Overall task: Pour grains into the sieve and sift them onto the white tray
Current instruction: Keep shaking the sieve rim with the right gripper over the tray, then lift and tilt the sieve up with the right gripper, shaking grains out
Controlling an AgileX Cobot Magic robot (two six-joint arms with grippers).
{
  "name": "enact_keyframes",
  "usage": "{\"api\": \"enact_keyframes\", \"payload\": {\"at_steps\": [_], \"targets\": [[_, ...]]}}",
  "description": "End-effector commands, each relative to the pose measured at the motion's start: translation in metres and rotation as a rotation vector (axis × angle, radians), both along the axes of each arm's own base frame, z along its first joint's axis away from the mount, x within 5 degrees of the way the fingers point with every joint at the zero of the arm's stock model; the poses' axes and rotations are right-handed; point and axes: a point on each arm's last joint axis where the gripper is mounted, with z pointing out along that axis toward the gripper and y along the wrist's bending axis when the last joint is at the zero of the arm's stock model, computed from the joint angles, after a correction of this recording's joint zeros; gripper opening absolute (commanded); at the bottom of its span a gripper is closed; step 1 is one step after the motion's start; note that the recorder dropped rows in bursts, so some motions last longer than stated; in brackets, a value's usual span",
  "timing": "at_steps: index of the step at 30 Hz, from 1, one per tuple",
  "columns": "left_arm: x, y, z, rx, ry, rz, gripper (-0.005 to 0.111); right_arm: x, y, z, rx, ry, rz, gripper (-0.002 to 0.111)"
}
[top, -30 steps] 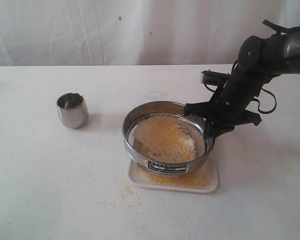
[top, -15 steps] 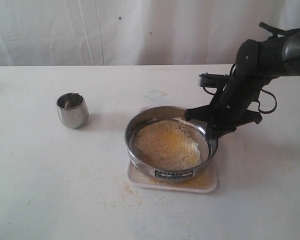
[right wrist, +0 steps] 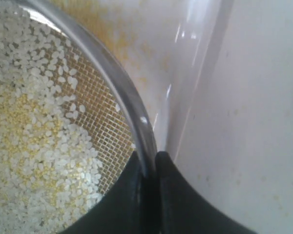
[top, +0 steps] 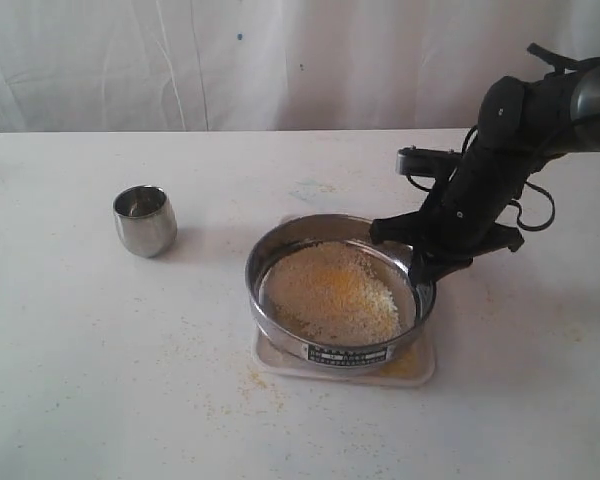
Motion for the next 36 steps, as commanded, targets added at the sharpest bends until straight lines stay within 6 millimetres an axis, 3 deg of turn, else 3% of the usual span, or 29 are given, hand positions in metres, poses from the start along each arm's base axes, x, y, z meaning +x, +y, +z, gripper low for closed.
{"api": "enact_keyframes", "payload": {"at_steps": [1,5,8,10,13,15,16,18,19,20,21,23,24,25,27,28,31,34,36], "targets": [[-0.001,0.000,-0.003,-0.003,0.023,-0.005,0.000,-0.001,0.002,0.006,0.029,-0.001,-0.015,0.000],[-0.001,0.000,-0.003,-0.003,0.023,-0.005,0.000,0.008,0.001,0.011,0.048,-0.088,-0.088,0.000],[-0.001,0.000,-0.003,-0.003,0.023,-0.005,0.000,-0.009,0.003,0.015,0.025,-0.025,-0.017,0.000],[-0.001,0.000,-0.003,-0.003,0.023,-0.005,0.000,-0.014,0.001,0.018,-0.013,-0.072,0.012,0.000],[-0.001,0.000,-0.003,-0.003,0.023,-0.005,0.000,-0.001,-0.006,0.026,-0.015,-0.206,-0.046,0.000],[-0.001,0.000,-0.003,-0.003,0.023,-0.005,0.000,-0.002,-0.007,0.030,-0.008,-0.175,-0.050,0.000],[-0.001,0.000,-0.003,-0.003,0.023,-0.005,0.000,-0.018,-0.009,0.031,-0.031,-0.023,-0.007,0.000],[-0.001,0.000,-0.003,-0.003,0.023,-0.005,0.000,-0.025,-0.011,0.032,-0.050,-0.003,0.046,0.000],[-0.001,0.000,-0.003,-0.003,0.023,-0.005,0.000,-0.021,-0.011,0.033,-0.051,-0.059,0.055,0.000],[-0.001,0.000,-0.003,-0.003,0.023,-0.005,0.000,-0.003,-0.011,0.038,-0.055,-0.252,0.023,0.000],[-0.001,0.000,-0.003,-0.003,0.023,-0.005,0.000,0.004,-0.011,0.042,-0.041,-0.333,-0.004,0.000],[-0.001,0.000,-0.003,-0.003,0.023,-0.005,0.000,-0.001,-0.008,0.042,0.009,-0.267,-0.054,0.000],[-0.001,0.000,-0.003,-0.003,0.023,-0.005,0.000,-0.018,-0.008,0.038,-0.007,-0.087,-0.016,0.000],[-0.001,0.000,-0.003,-0.003,0.023,-0.005,0.000,-0.019,-0.009,0.034,-0.010,-0.097,-0.010,0.000],[-0.001,0.000,-0.003,-0.003,0.023,-0.005,0.000,0.004,-0.009,0.036,-0.012,-0.348,-0.027,0.000],[-0.001,0.000,-0.003,-0.003,0.023,-0.005,0.000,0.007,-0.009,0.037,-0.006,-0.380,-0.040,0.000],[-0.001,0.000,-0.003,-0.003,0.023,-0.005,0.000,-0.018,-0.009,0.031,-0.010,-0.098,-0.034,0.000],[-0.001,0.000,-0.003,-0.003,0.023,-0.005,0.000,0.004,-0.010,0.034,-0.014,-0.352,-0.044,0.000],[-0.001,0.000,-0.003,-0.003,0.023,-0.005,0.000,0.011,-0.010,0.037,-0.005,-0.428,-0.063,0.000]]}}
